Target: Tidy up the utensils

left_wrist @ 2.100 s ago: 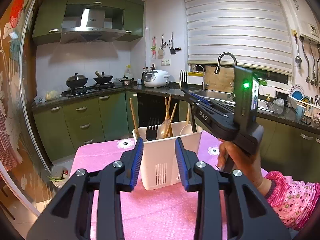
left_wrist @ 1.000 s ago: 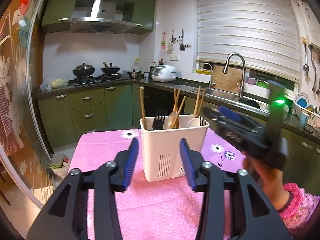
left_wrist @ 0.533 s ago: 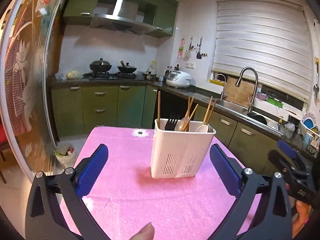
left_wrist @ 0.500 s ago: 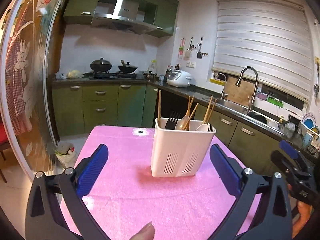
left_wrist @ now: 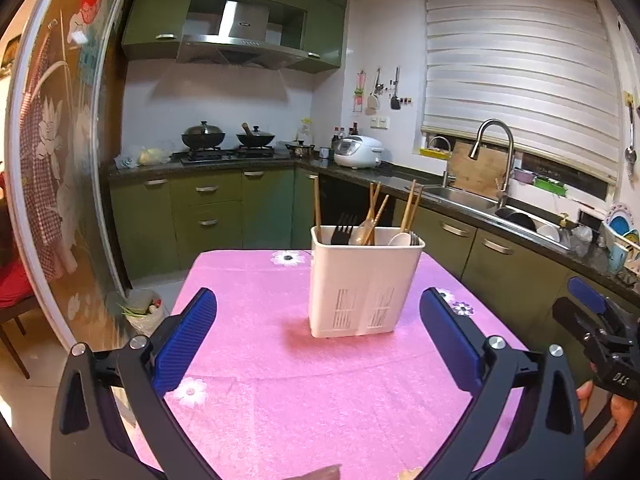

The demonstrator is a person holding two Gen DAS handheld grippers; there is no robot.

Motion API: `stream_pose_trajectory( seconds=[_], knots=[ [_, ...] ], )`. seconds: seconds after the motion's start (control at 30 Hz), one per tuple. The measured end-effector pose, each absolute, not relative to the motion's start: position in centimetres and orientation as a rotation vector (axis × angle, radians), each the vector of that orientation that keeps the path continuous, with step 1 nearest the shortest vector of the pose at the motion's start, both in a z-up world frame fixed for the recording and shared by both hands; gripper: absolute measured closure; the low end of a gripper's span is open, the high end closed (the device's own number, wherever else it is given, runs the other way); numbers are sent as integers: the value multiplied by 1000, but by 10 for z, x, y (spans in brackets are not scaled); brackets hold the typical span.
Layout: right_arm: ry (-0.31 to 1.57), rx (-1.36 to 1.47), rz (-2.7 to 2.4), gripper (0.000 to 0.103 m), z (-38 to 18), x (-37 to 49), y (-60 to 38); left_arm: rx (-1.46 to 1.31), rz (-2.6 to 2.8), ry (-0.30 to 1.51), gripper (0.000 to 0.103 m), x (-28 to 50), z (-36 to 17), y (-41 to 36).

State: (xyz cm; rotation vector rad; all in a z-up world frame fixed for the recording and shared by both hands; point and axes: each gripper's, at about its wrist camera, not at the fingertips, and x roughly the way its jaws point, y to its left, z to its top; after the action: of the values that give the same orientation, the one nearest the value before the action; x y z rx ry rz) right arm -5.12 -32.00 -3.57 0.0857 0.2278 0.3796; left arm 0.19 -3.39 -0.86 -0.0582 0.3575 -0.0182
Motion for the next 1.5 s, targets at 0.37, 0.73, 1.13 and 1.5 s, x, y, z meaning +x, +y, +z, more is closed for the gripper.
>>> stream_pose_trajectory(
  seconds=[0.37, 0.73, 1.13, 1.5],
  knots=[
    [204, 58, 392, 4, -25, -64, -309, -37, -4, 327, 6, -11, -5, -35],
    [225, 60, 390, 4, -27, -60, -308, -50, -3, 318, 6, -12, -3, -30],
    [234, 81, 385, 4, -29, -53, -314, -32, 13, 327, 6, -11, -3, -31],
    [232, 85, 383, 4, -29, -52, -315, -30, 15, 328, 6, -11, -3, -31]
  ],
)
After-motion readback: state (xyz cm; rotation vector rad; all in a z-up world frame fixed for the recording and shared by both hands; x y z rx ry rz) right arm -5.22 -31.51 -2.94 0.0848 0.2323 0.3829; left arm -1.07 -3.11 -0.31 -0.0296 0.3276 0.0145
